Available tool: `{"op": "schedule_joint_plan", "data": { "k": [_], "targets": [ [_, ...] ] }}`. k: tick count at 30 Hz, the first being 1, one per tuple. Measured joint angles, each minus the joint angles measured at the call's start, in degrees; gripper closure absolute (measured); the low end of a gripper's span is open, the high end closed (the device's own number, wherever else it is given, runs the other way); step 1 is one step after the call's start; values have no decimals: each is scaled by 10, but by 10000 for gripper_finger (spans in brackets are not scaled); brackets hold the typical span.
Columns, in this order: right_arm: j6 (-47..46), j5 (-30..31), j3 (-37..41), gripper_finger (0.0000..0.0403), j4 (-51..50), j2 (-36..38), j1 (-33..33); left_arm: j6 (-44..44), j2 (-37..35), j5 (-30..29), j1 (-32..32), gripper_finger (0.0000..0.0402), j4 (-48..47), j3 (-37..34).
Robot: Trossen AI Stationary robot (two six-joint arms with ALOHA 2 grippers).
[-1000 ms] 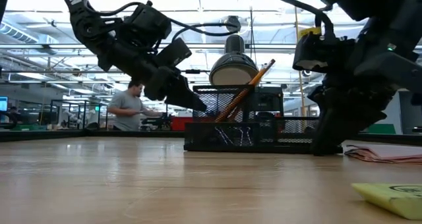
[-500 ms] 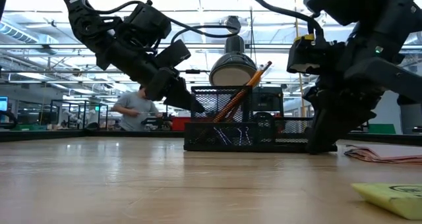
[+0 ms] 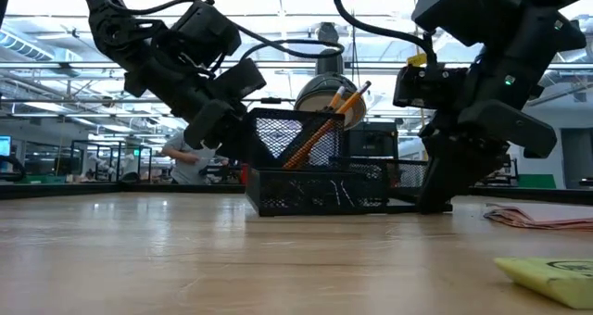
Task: Pick and place office supplies into organizer
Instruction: Adjust the black desk organizer
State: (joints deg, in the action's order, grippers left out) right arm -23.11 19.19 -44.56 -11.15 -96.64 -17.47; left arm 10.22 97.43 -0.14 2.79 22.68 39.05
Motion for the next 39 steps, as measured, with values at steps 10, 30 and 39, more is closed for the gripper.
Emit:
{"op": "schedule_joint_plan", "data": {
  "k": [10,30,39],
  "targets": [
    [0,-31,1,403,34,0,-1,6,0,-48,28,371,10,1],
    [-7,-80,-7,403,40,21,-5,43,-1,-29,77,371,29,1],
    [-6,-96,-12,403,44,40,-14,59,-20,-52,78,371,39,1]
  ]
}}
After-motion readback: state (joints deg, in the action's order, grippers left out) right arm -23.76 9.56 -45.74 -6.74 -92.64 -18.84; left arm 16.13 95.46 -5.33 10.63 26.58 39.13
